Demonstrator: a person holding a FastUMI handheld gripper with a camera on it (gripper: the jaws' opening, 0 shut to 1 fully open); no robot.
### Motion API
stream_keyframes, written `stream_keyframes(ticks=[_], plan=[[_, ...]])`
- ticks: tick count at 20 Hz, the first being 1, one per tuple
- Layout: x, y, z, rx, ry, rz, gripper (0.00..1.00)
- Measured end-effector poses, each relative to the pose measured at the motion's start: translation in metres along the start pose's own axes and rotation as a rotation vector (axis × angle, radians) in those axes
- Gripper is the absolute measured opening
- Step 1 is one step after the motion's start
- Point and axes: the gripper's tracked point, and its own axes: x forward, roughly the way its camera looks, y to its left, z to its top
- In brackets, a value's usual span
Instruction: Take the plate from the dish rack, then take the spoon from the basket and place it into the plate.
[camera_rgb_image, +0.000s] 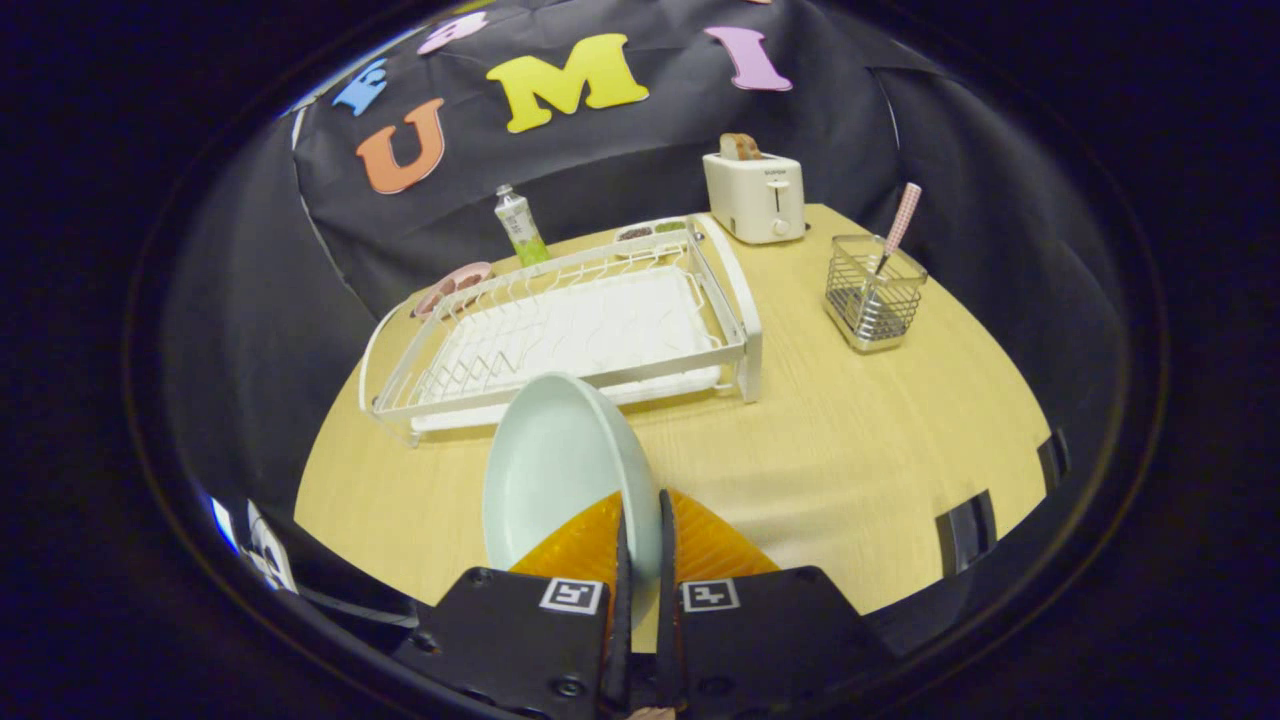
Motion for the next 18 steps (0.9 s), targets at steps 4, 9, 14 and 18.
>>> stream_keyframes(ticks=[4,9,14,18], plan=[[0.02,-0.019,-0.01,0.075,0.016,0.079,0.16],[0.038,-0.031,-0.023,0.182,0.079,0.165,0.18],[0.035,-0.053,-0.011,0.085,-0.026,0.083,0.26],[0.027,-0.063,0.013,-0.034,-0.164,0.055,0.69]])
